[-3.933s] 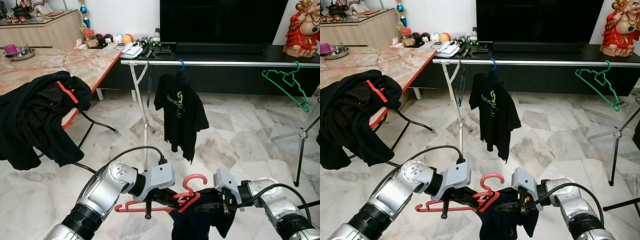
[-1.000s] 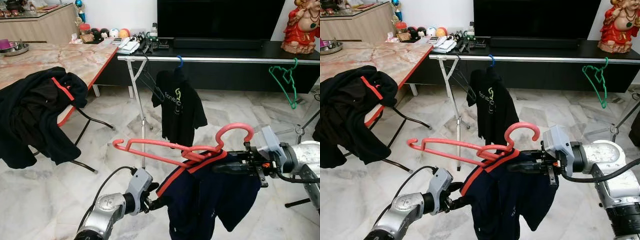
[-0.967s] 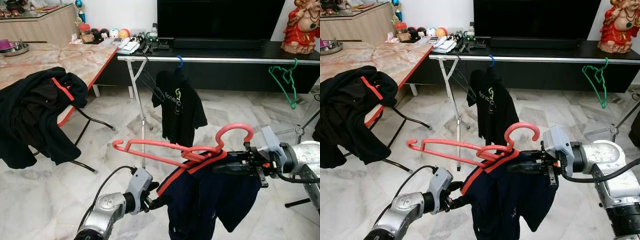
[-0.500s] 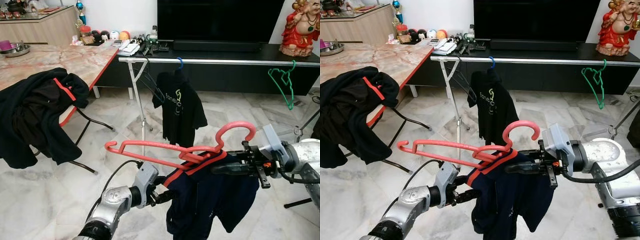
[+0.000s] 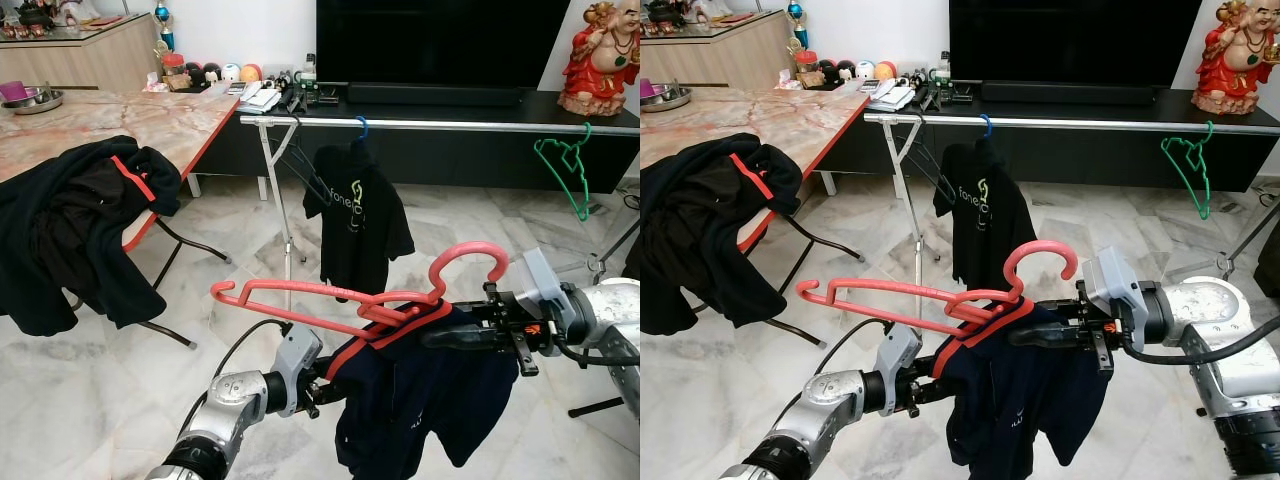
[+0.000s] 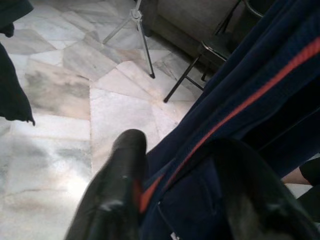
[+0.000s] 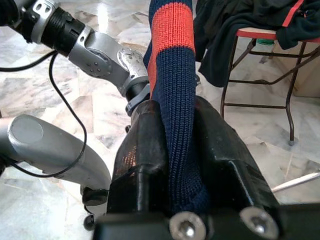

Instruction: Hang hanger

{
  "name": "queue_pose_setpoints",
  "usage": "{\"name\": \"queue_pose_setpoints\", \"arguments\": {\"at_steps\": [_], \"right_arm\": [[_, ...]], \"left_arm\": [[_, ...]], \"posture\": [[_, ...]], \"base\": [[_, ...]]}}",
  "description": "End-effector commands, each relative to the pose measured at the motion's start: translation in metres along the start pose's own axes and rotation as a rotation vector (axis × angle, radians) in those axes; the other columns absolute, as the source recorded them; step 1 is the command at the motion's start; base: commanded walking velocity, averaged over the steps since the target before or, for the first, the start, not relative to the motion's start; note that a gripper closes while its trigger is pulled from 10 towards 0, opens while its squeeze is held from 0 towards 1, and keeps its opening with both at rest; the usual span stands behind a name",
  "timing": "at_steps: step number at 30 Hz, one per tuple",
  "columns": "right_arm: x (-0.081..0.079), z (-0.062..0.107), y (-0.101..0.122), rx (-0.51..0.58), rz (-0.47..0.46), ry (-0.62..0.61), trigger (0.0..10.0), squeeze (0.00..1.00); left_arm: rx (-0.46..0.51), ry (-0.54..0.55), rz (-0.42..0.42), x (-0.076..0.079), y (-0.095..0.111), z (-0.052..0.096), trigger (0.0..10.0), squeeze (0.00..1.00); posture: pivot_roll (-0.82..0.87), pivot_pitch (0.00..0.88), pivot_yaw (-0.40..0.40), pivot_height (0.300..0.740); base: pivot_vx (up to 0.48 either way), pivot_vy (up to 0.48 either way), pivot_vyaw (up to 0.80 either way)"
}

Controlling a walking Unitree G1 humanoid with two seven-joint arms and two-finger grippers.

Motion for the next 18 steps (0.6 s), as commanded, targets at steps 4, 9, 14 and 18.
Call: {"name": "queue_pose_setpoints", "arguments": {"at_steps": [4, 9, 14, 18], "right_arm": [[0.002, 0.0013, -0.0012, -0.014, 0.018, -0.023, 0.0, 0.0], [0.0042, 0.0019, -0.0038, -0.02, 0.017, -0.041, 0.0, 0.0], [0.008, 0.0022, -0.006, -0.019, 0.018, -0.067, 0.0, 0.0], [0.0094, 0.0016, -0.007, -0.018, 0.019, -0.075, 0.0, 0.0]], "left_arm": [[0.009, -0.018, -0.002, -0.0007, 0.0019, 0.0007, 0.0, 0.0], [0.011, -0.032, 0.001, -0.0002, 0.002, 0.0014, 0.0, 0.0], [0.003, -0.061, 0.011, 0.0023, 0.0009, 0.002, 0.0, 0.0], [-0.013, -0.078, 0.022, 0.0044, -0.003, 0.0038, 0.0, 0.0]], "posture": [[-0.04, 0.052, -0.004, 0.74], [-0.04, 0.052, -0.002, 0.74], [-0.03, 0.052, 0.001, 0.74], [-0.03, 0.052, 0.002, 0.74]], "base": [[0.0, 0.0, 0.0], [0.0, 0.0, 0.0], [0.0, 0.0, 0.0], [0.0, 0.0, 0.0]]}}
Point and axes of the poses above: a point about 5 cm out from each wrist's last joint towards the gripper, its own z axis pointing back from the gripper into the wrist, its own y axis along the axis of the wrist's last joint, x = y × z, the point moved 3 cm from there along -z, pointing out of the wrist towards the gripper, and after that the axes turned 12 degrees about -z, right-handed, at the moved point
